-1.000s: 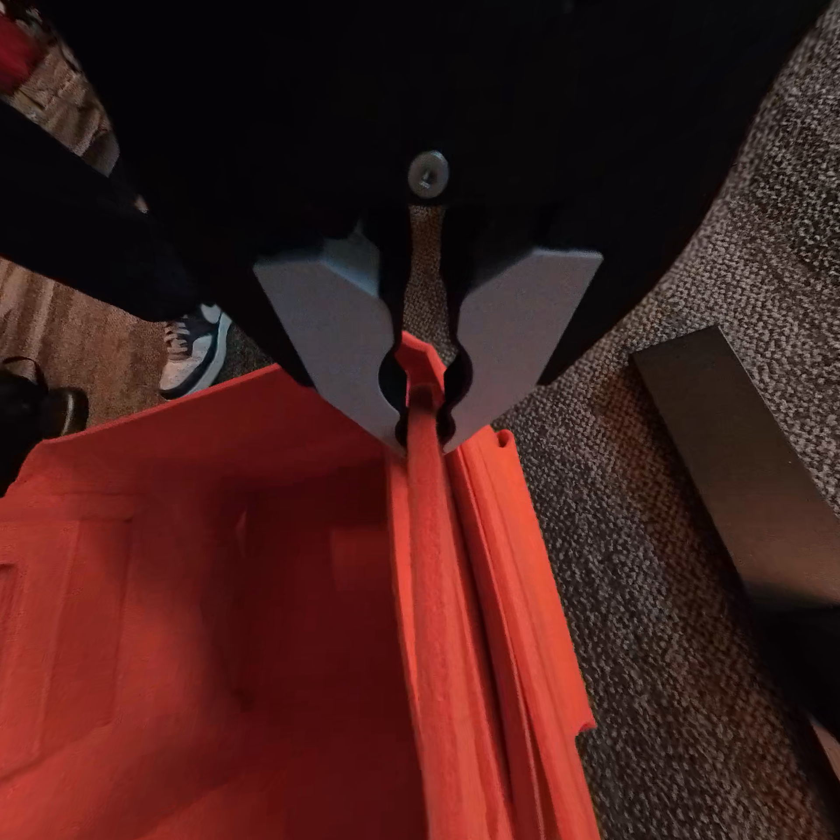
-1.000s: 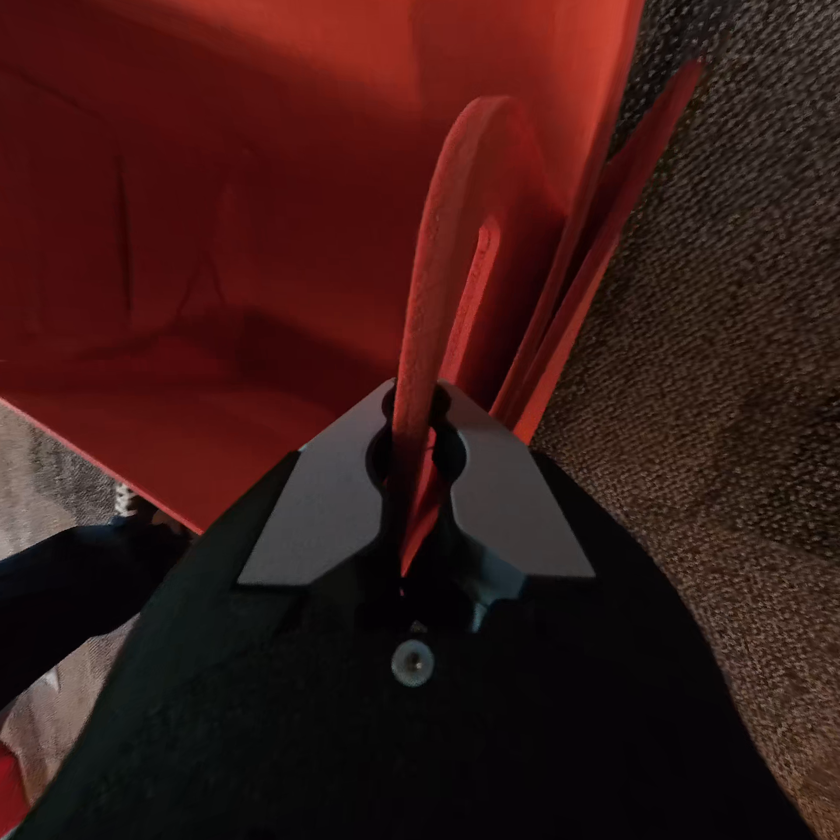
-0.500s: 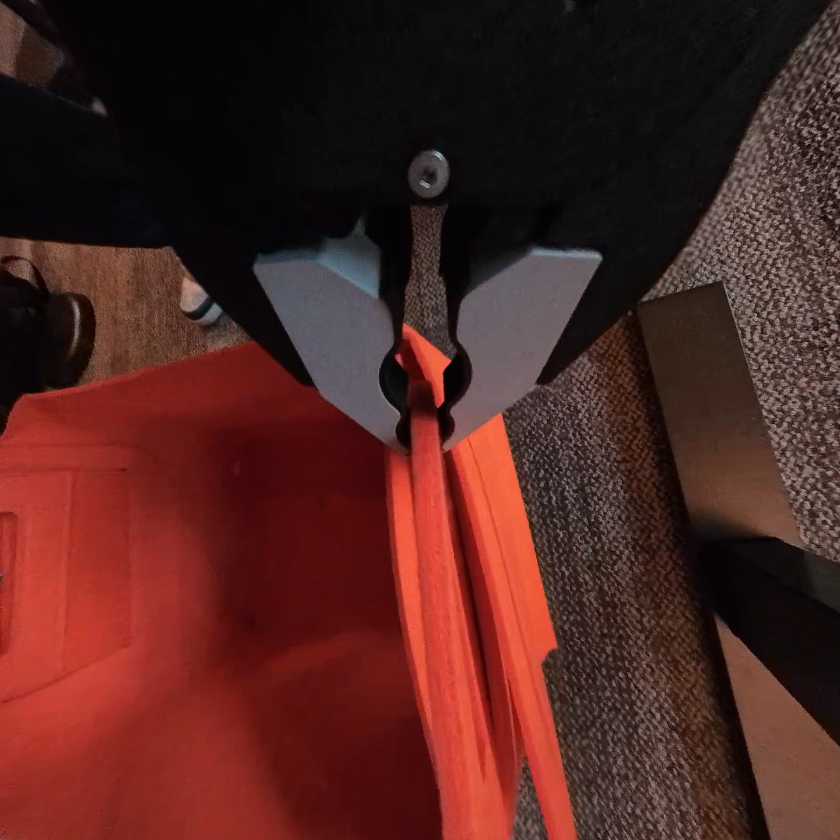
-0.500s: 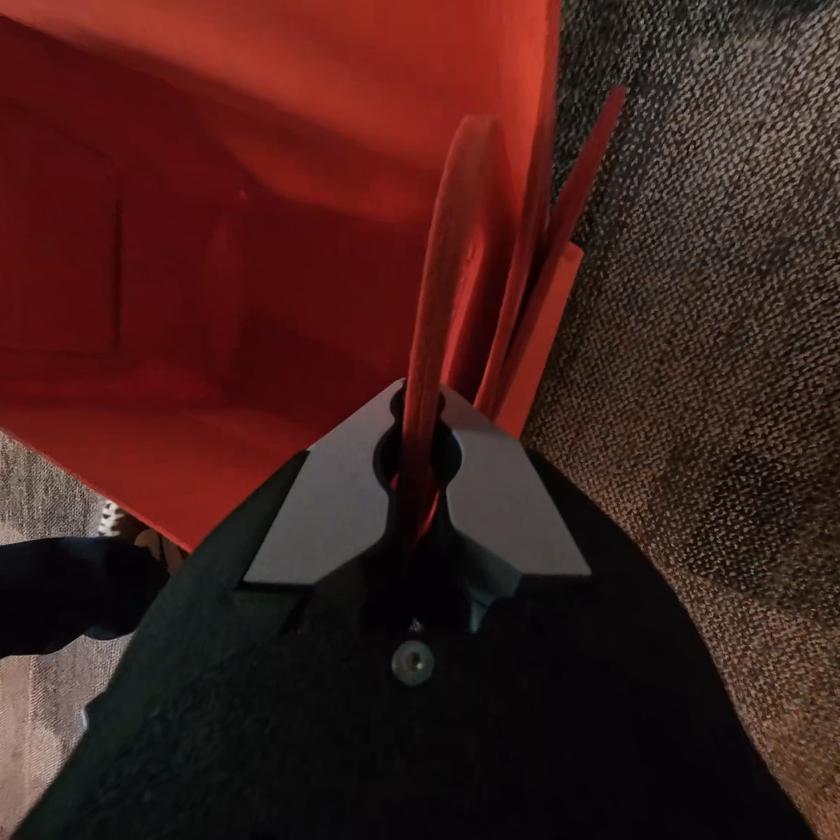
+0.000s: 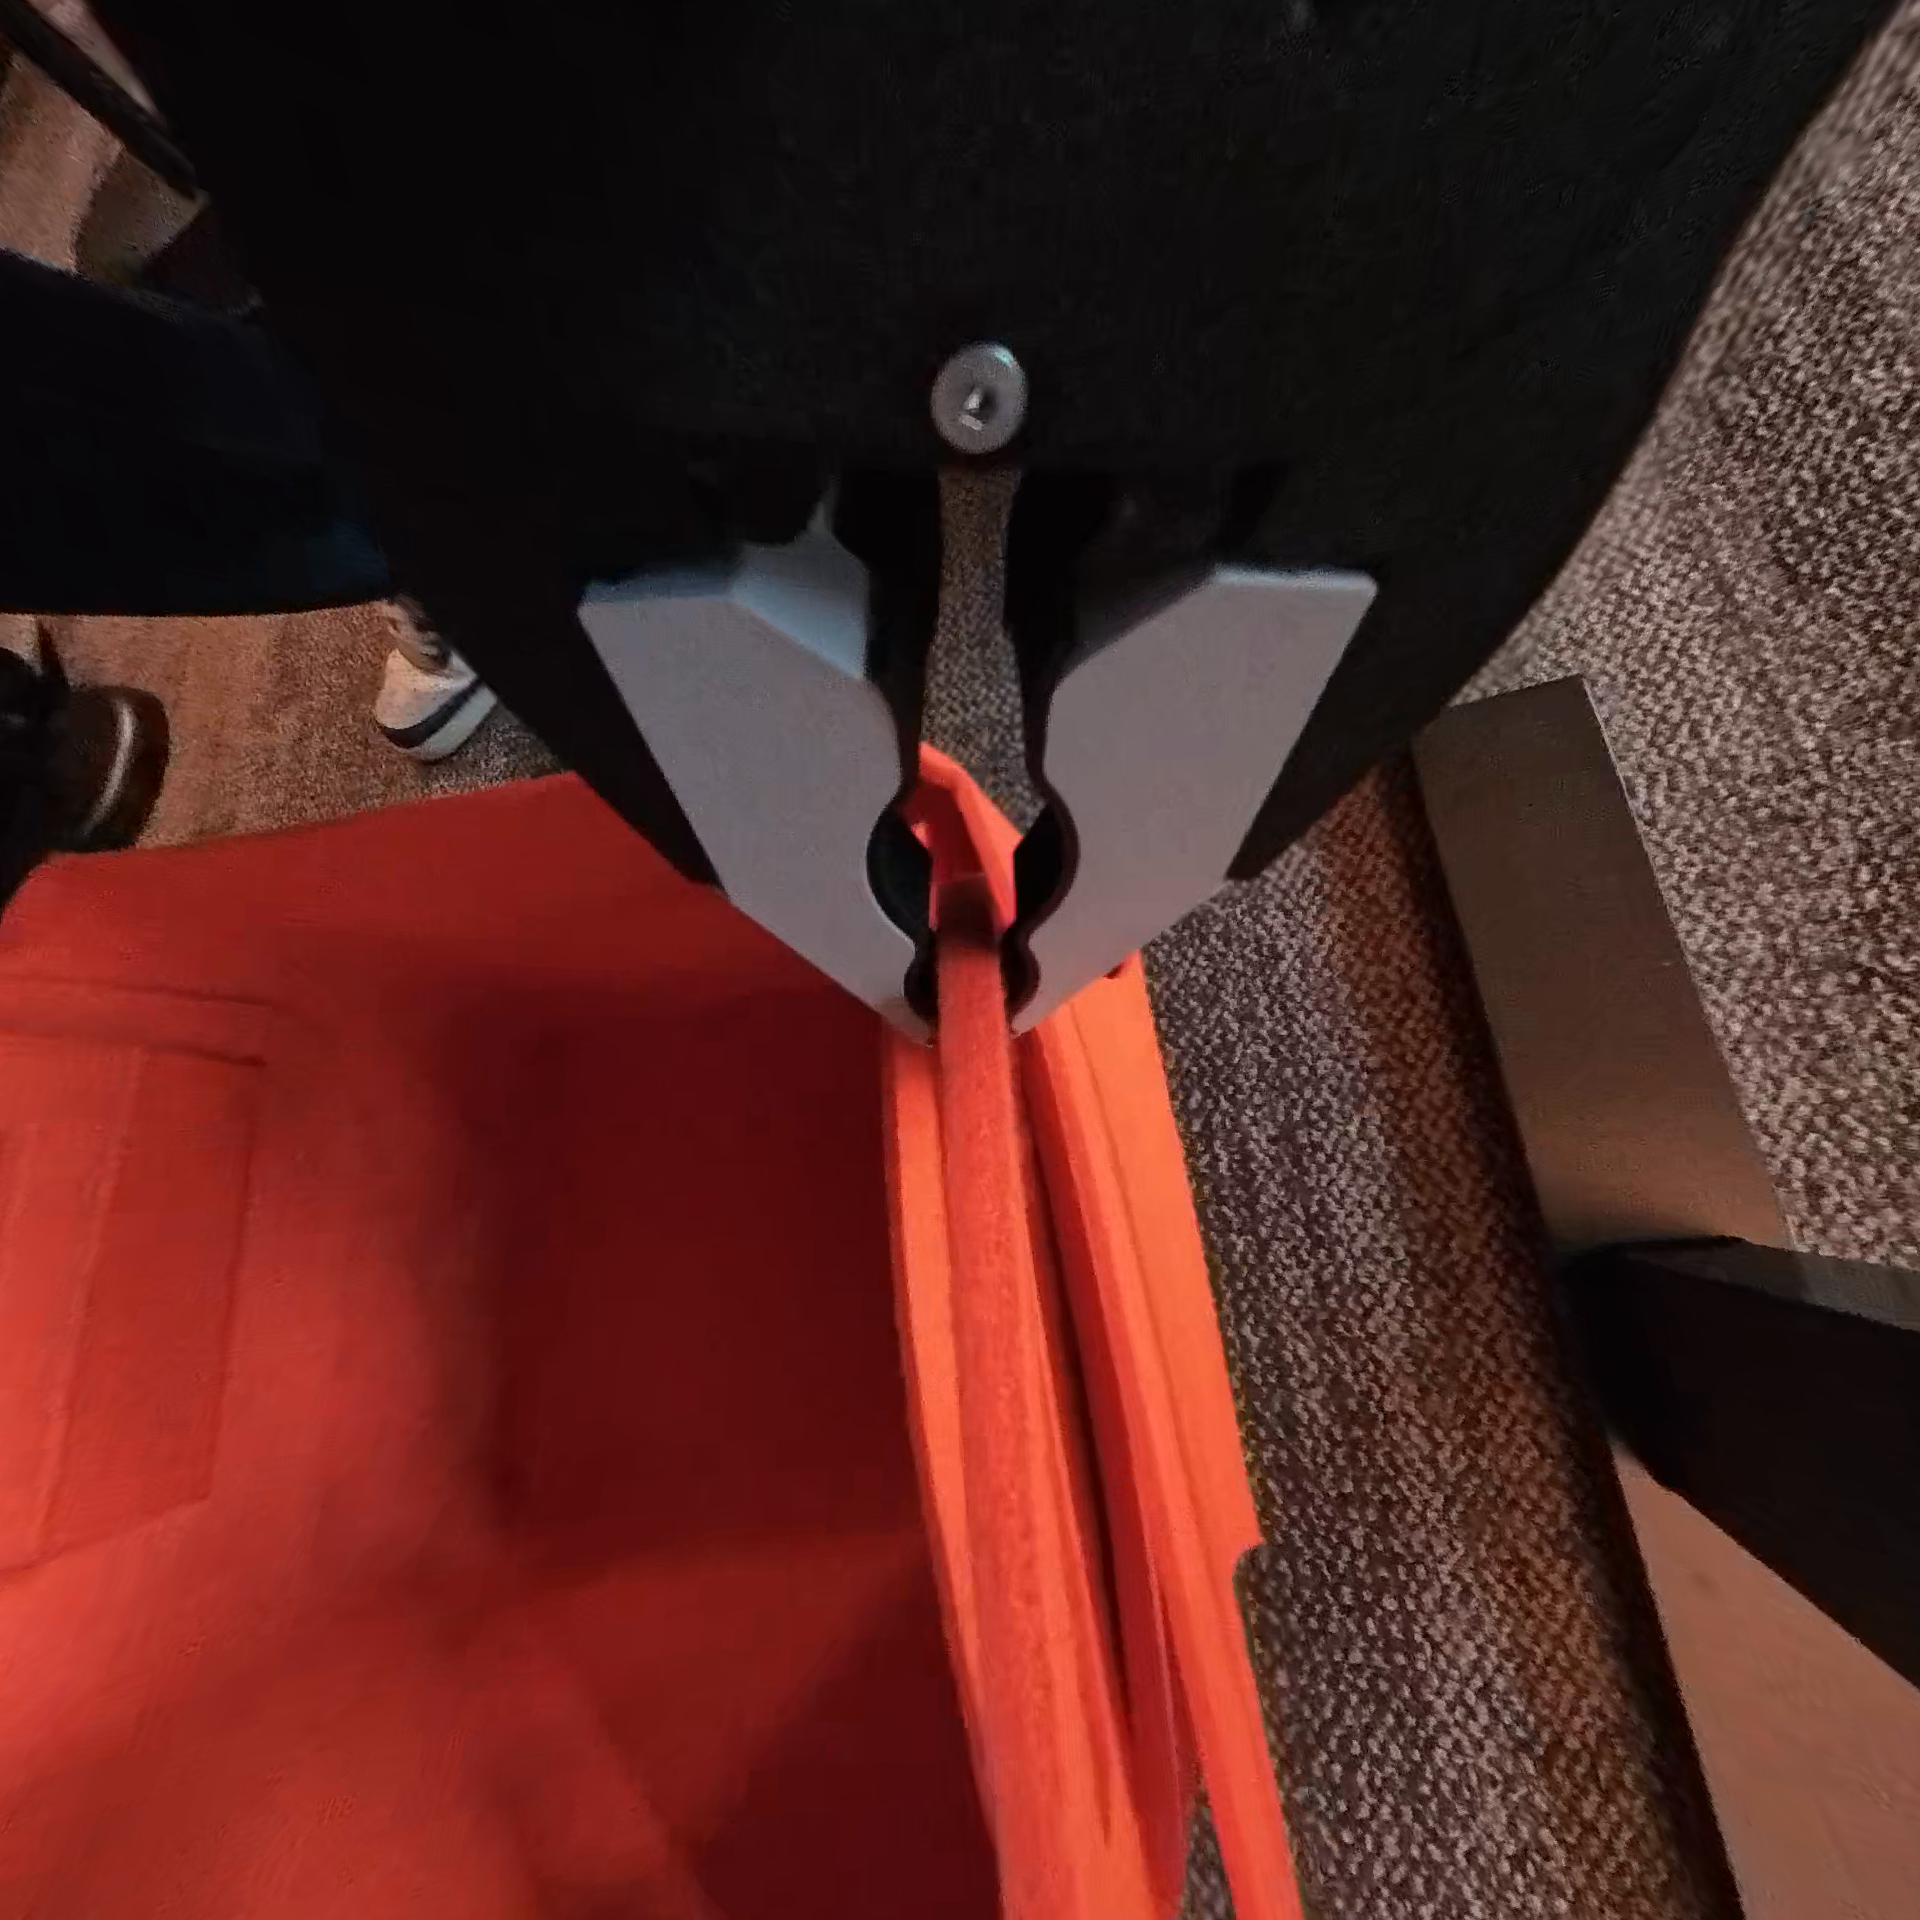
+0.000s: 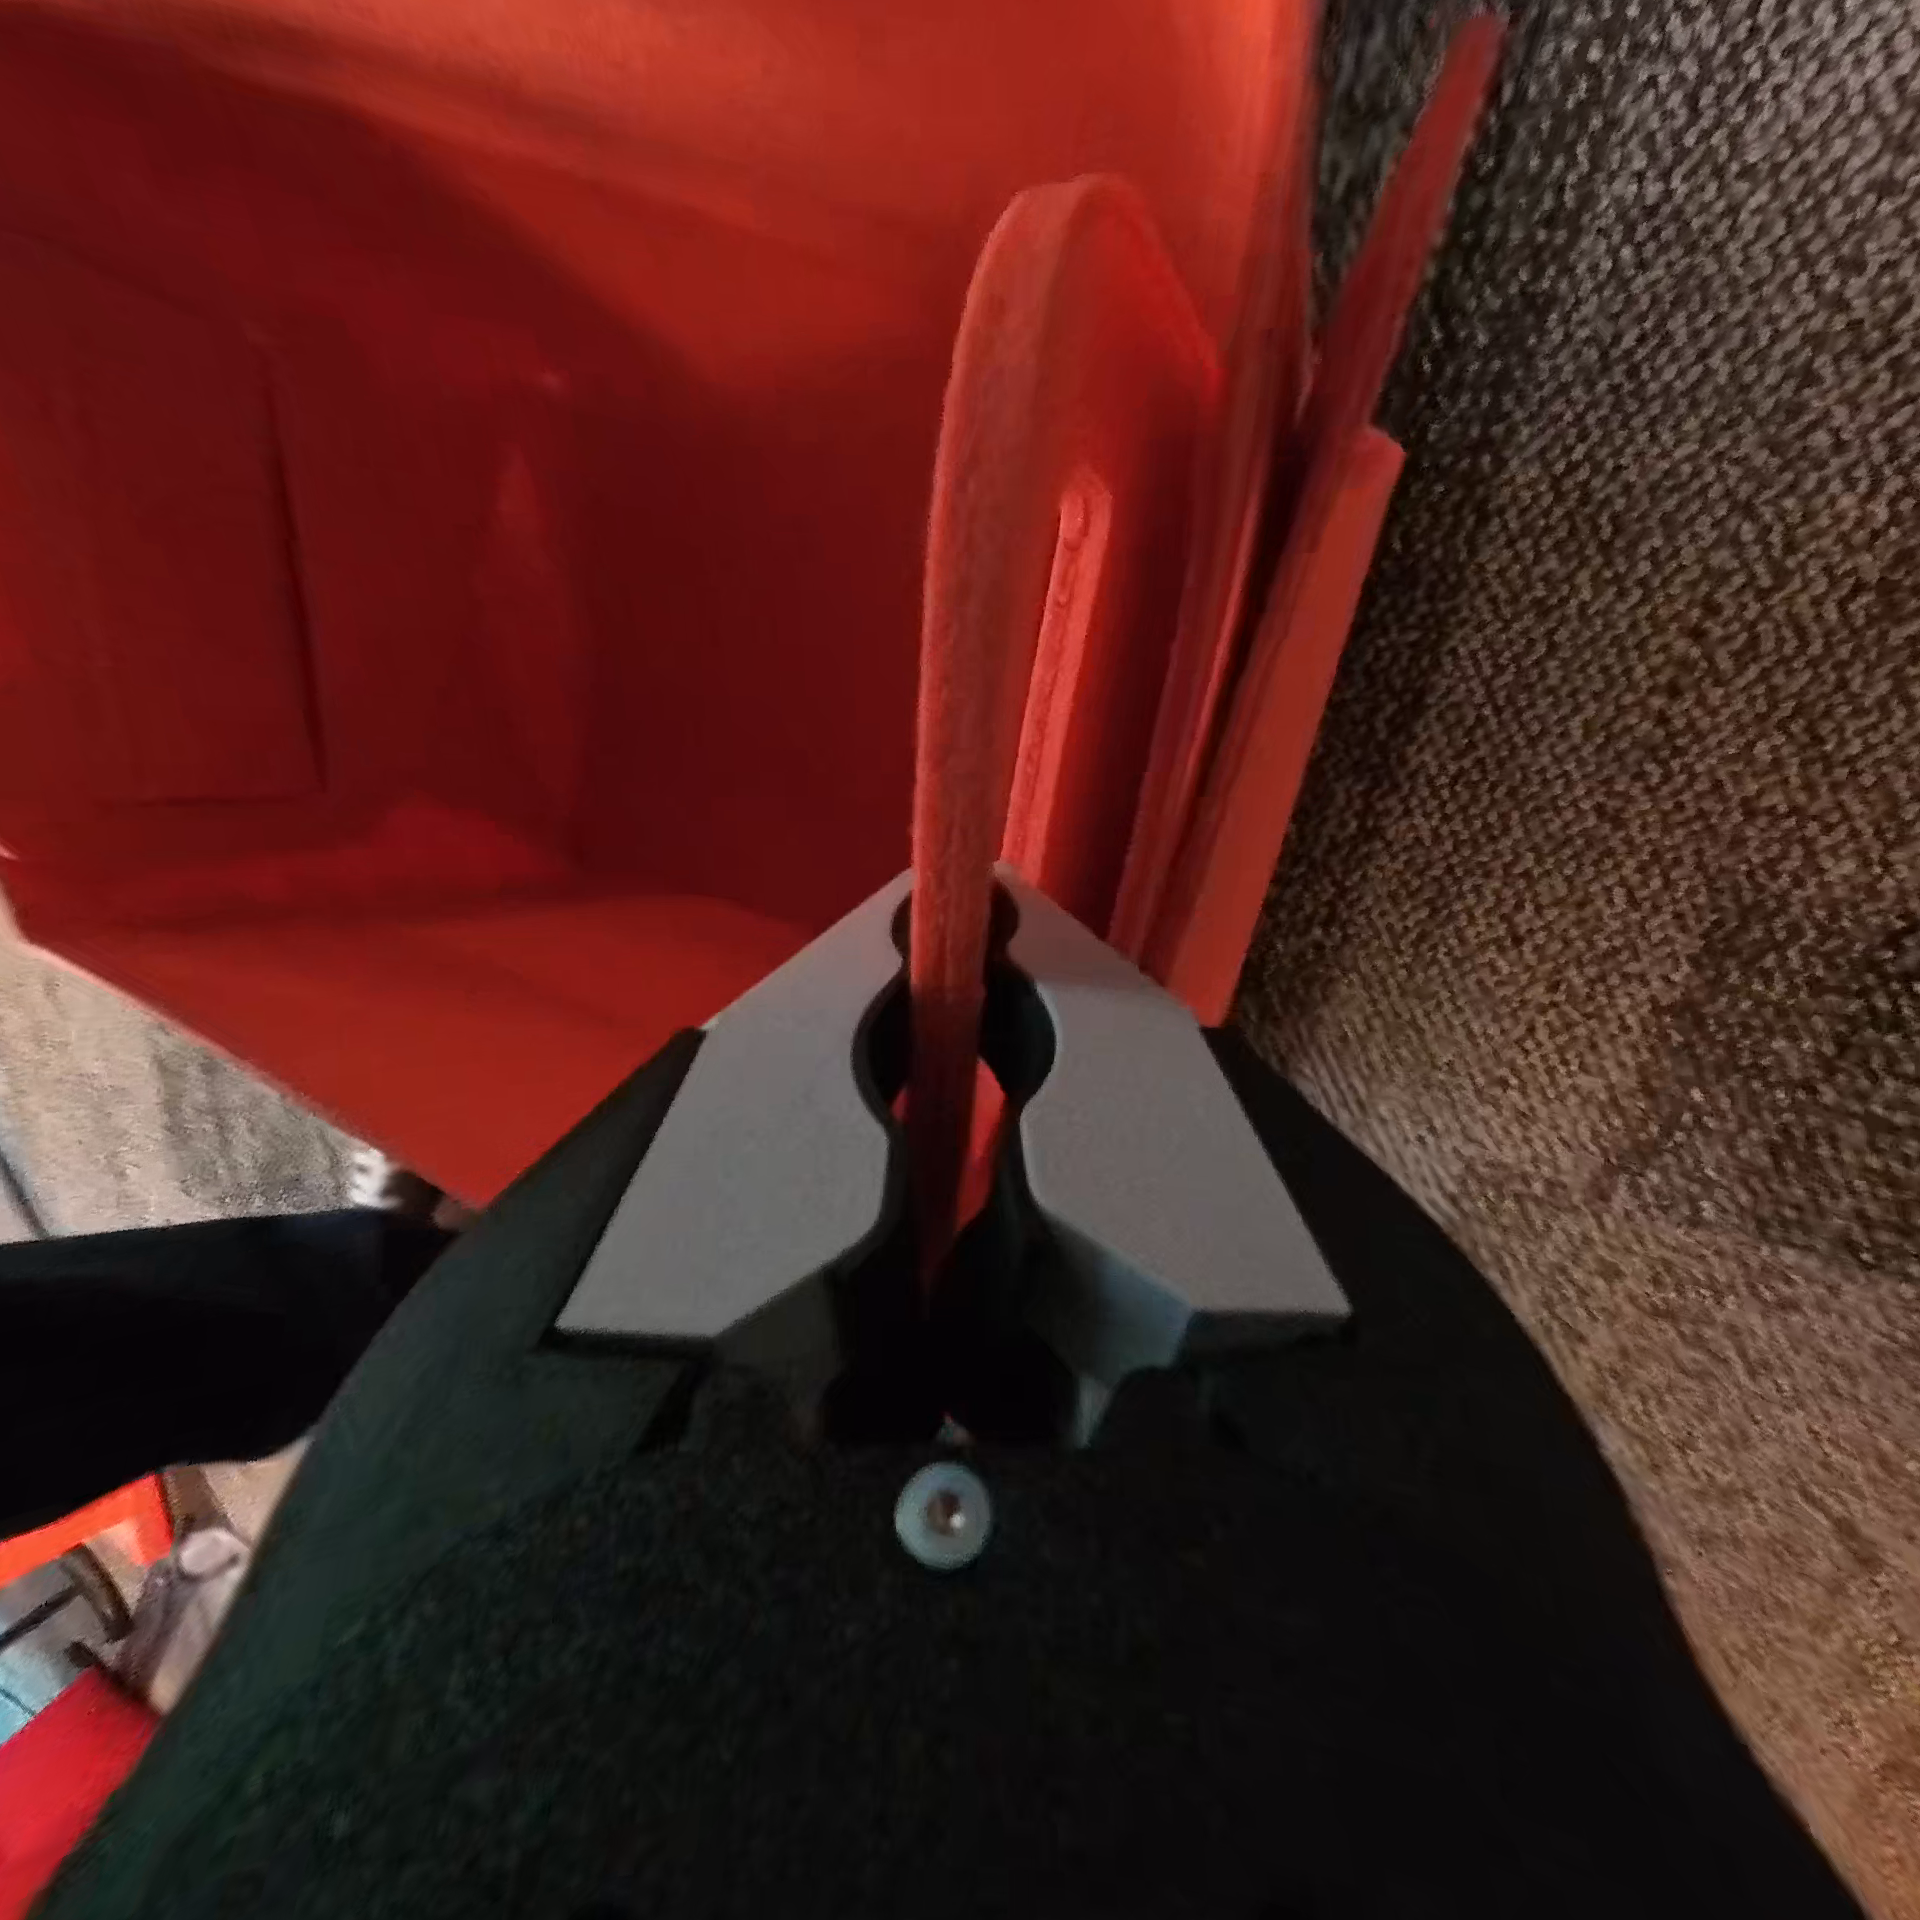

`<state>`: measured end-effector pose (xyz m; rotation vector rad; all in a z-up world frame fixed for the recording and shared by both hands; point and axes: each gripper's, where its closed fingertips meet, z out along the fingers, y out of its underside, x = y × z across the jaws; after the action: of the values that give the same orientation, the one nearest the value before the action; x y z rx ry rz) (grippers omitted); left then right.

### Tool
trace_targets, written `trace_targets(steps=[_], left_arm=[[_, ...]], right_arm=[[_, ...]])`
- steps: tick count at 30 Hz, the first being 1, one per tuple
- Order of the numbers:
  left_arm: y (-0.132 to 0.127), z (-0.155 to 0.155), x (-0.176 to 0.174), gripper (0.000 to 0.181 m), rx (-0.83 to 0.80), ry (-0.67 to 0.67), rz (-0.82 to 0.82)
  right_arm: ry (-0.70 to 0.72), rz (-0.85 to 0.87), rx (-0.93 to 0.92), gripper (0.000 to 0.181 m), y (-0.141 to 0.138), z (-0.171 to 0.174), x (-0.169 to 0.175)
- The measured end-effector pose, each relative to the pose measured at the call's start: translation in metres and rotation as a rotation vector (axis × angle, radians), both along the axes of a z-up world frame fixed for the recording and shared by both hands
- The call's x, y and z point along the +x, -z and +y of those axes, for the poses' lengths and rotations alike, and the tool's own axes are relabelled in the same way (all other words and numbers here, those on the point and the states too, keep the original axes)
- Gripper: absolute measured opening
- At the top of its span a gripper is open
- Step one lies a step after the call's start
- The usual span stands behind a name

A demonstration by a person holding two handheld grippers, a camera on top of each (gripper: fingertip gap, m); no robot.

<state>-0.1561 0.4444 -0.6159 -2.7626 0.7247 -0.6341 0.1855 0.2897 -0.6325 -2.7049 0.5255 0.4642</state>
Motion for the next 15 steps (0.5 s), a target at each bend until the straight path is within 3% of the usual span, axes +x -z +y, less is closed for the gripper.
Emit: trace_targets(steps=[7,10,15], left_arm=[[-0.001,-0.002,0.001,0.007,-0.037,-0.051,0.001],[0.014,-0.019,0.005,0.008,-0.126,-0.01,-0.021],[0.006,-0.012,0.002,0.008,-0.058,-0.01,0.001]], right_arm=[[-0.017,-0.026,-0.042,0.003,-0.006,-0.003,0.002],[-0.076,-0.059,-0.088,0.003,0.008,-0.01,0.004],[-0.066,-0.089,-0.06,0.003,-0.011,-0.014,0.009]])
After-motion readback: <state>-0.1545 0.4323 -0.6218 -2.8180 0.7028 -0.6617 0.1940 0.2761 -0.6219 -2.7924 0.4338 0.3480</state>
